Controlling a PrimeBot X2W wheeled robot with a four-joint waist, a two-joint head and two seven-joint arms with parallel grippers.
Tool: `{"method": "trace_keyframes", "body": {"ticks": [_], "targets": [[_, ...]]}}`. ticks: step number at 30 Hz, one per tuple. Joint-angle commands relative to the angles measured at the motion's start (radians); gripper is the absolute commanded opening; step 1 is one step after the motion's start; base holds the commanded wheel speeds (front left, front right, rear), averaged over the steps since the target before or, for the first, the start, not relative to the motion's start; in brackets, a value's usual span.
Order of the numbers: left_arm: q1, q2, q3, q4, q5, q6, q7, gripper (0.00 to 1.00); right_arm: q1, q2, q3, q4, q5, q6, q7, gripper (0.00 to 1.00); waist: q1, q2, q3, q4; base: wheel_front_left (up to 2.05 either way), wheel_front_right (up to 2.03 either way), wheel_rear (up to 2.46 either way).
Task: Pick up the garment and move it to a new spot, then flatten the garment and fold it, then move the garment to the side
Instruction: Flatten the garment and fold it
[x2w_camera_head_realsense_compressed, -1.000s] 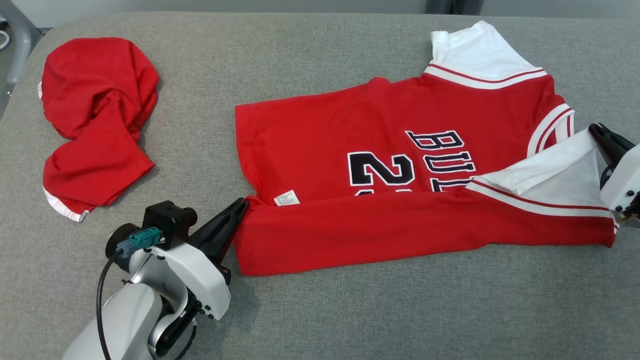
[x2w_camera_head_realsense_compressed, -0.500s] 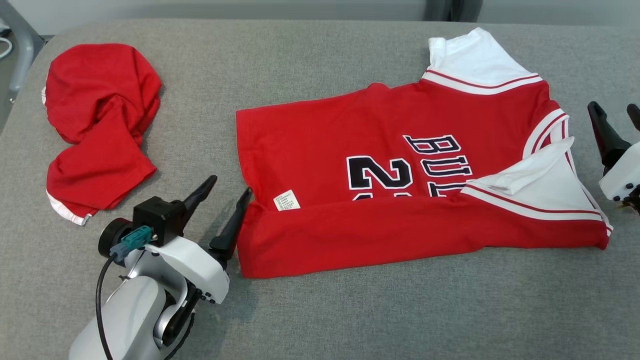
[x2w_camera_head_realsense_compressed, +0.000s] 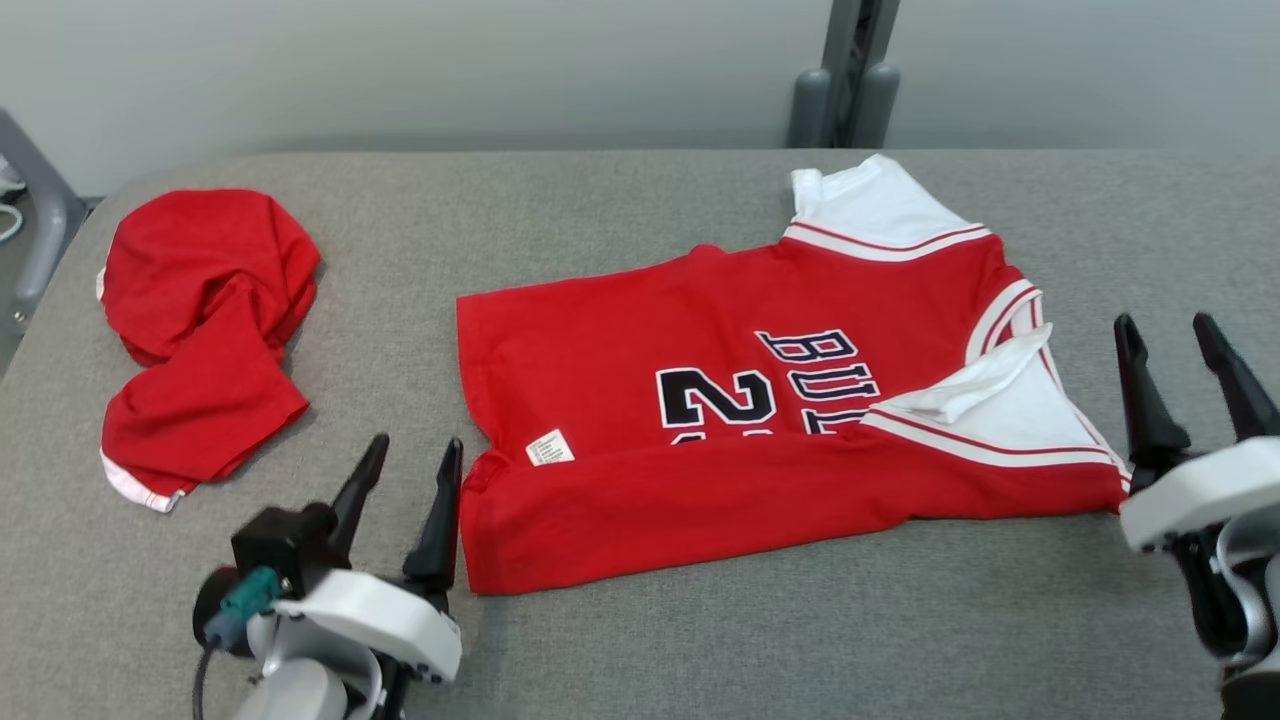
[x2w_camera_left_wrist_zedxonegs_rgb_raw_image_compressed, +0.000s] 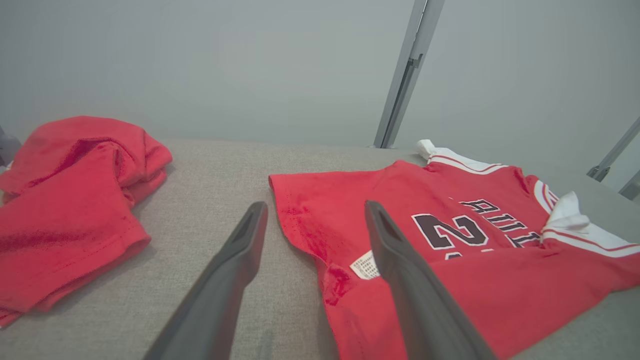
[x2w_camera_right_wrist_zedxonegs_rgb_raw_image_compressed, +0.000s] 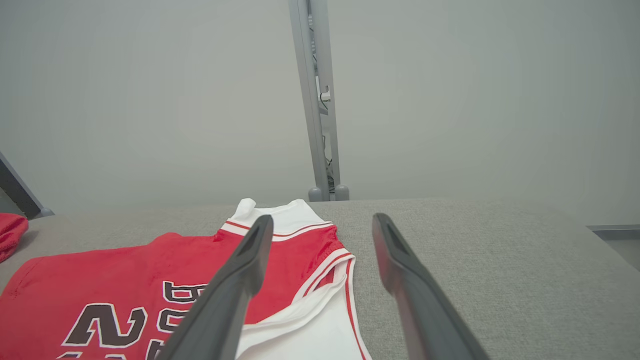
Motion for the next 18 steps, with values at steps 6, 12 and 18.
{"method": "trace_keyframes", "body": {"ticks": [6,12,18], "targets": [[0.089,-0.047,0.004,0.046,0.023,0.005,-0.006,1.0,0.106,0.073,-0.045,-0.041,-0.018,0.0,-0.055,1.0,0.0,-0.0001,-0.047,-0.045,0.0,0.0,0.0],[0.104,-0.076,0.009,0.145,0.027,0.006,-0.006,1.0,0.148,0.116,-0.064,-0.065,-0.033,0.0,-0.06,1.0,0.0,-0.0001,-0.057,-0.081,0.0,0.0,0.0],[0.087,-0.097,0.045,0.231,0.022,0.008,-0.006,1.0,0.158,0.125,-0.063,-0.086,-0.047,0.0,-0.043,1.0,0.0,-0.0001,-0.056,-0.117,0.0,0.0,0.0]]}}
